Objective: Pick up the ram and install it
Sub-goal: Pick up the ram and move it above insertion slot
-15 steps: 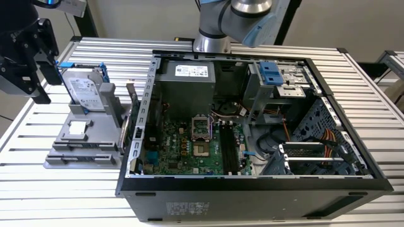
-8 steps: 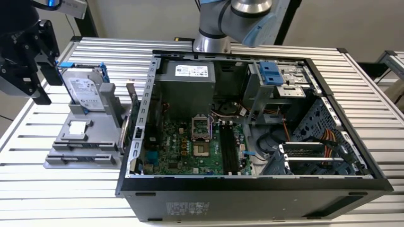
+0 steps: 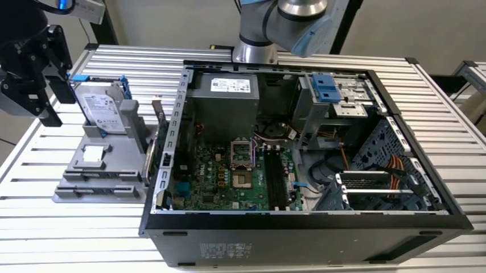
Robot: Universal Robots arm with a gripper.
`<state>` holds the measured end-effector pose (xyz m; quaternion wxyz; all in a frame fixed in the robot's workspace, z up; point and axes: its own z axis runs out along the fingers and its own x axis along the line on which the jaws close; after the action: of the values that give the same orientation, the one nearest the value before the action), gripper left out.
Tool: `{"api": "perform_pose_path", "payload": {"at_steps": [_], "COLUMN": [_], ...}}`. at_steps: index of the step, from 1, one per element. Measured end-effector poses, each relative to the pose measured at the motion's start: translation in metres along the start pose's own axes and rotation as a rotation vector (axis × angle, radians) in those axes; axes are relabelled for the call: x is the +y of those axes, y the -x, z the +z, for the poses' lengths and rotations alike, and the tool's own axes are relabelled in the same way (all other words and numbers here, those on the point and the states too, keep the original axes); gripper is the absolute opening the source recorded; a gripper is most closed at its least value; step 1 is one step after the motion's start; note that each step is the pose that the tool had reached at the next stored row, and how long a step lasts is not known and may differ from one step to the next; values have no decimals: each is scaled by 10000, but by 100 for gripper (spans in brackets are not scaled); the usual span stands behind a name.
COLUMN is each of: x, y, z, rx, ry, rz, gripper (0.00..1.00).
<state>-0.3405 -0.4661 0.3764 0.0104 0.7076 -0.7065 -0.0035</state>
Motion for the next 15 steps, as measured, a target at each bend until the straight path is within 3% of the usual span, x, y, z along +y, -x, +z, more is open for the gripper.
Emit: {"api": "perform_pose_path", "payload": {"at_steps": [15], "x": [-1], "y": [0], "z": [37], "rx": [3], "ry": [-1], "rz": [0], "gripper": [100]}}
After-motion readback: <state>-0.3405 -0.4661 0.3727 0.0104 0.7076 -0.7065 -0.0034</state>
